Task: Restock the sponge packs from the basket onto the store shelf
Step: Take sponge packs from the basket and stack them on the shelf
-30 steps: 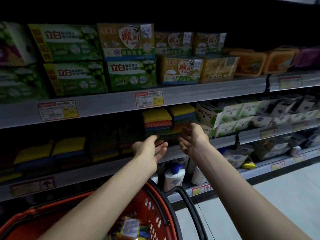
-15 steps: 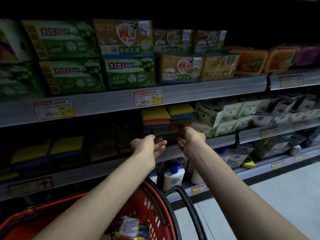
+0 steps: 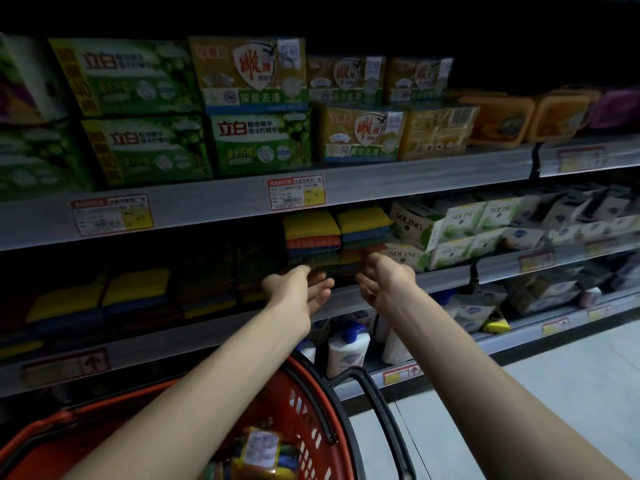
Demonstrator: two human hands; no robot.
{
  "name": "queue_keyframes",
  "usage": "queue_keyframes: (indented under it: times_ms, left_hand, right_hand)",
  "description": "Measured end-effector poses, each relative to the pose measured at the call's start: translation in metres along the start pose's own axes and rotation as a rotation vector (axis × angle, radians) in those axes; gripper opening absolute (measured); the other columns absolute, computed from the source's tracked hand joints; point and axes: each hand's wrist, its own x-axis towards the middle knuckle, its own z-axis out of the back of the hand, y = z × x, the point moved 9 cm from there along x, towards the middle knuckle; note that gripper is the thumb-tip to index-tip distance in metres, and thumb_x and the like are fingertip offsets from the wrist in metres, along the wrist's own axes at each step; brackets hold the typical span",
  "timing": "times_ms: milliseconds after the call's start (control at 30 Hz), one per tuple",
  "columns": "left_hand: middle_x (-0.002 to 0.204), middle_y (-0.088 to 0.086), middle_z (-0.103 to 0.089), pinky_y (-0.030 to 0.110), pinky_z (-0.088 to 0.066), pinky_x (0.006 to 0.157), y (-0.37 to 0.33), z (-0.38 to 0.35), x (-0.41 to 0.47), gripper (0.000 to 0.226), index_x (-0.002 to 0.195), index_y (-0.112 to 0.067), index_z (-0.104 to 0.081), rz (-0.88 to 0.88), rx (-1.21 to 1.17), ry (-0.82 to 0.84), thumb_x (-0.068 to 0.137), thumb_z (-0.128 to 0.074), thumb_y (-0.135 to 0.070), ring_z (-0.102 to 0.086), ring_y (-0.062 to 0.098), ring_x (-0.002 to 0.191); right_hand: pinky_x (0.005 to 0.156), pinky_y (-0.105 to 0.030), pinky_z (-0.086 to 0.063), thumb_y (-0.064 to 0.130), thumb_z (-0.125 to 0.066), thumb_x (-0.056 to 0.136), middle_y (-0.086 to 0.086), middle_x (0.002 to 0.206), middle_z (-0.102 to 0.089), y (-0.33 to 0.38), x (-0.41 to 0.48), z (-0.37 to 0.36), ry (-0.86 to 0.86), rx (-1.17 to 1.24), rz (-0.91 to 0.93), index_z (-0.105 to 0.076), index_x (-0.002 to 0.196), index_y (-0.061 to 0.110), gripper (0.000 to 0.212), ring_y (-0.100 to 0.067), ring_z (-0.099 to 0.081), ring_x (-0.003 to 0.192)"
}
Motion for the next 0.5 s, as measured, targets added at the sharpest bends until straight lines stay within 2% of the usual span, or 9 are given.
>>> queue_keyframes:
  times_ms: [67,167,233,367,433,500]
  left_hand:
    - [0.087,0.017,-0.073,0.023,-0.052,0.039,-0.002,0.002,-0.003,0.028,0.122,0.006,-0.054,0.000,0.018,0.008,0.100,-0.061,-0.008,-0.072,0.020,0.057]
    - [0.086,0.014,-0.074,0.023,-0.054,0.041,-0.004,0.005,-0.007,0.026,0.118,0.007,-0.058,0.010,0.055,0.037,0.099,-0.062,-0.010,-0.072,0.020,0.061]
    - [0.090,0.014,-0.075,0.024,-0.057,0.045,-0.006,0.009,-0.011,0.024,0.115,0.006,-0.061,0.014,0.089,0.059,0.099,-0.064,-0.011,-0.073,0.021,0.064]
    - [0.092,0.014,-0.076,0.029,-0.061,0.057,-0.015,0.023,-0.023,0.020,0.110,-0.002,-0.066,-0.040,0.194,0.113,0.096,-0.070,-0.015,-0.075,0.022,0.068]
    - [0.088,0.011,-0.077,0.032,-0.062,0.065,-0.021,0.033,-0.031,0.015,0.105,-0.007,-0.071,-0.096,0.281,0.147,0.095,-0.072,-0.018,-0.076,0.022,0.071]
    - [0.087,0.008,-0.079,0.031,-0.063,0.069,-0.029,0.045,-0.041,0.012,0.102,-0.011,-0.075,-0.167,0.367,0.179,0.094,-0.072,-0.020,-0.078,0.021,0.077]
  right_hand:
    - [0.050,-0.023,-0.046,0.019,-0.066,0.098,-0.010,0.093,-0.071,0.000,0.000,0.002,-0.009,-0.002,0.006,-0.064,0.104,0.003,0.017,-0.018,-0.070,0.069]
    - [0.050,-0.024,-0.036,0.015,-0.069,0.095,-0.007,0.073,-0.063,-0.002,-0.006,0.004,-0.008,0.009,-0.005,-0.062,0.088,0.003,0.015,-0.020,-0.059,0.060]
    - [0.045,-0.022,-0.028,0.011,-0.068,0.094,-0.006,0.066,-0.056,-0.002,-0.015,0.005,0.013,0.002,-0.012,-0.063,0.087,0.003,0.012,-0.019,-0.049,0.054]
    - [0.039,-0.018,-0.023,0.006,-0.065,0.095,0.002,0.045,-0.045,-0.002,-0.046,0.000,0.123,-0.072,0.021,-0.064,0.092,0.004,0.004,-0.010,-0.036,0.033]
    - [0.043,-0.020,-0.026,0.007,-0.067,0.094,0.002,0.047,-0.045,-0.002,-0.064,-0.005,0.170,-0.128,0.064,-0.066,0.101,0.005,0.008,-0.012,-0.039,0.039]
    - [0.046,-0.022,-0.033,0.009,-0.072,0.092,0.000,0.057,-0.052,-0.003,-0.082,-0.010,0.205,-0.204,0.119,-0.068,0.103,0.005,0.013,-0.015,-0.048,0.051]
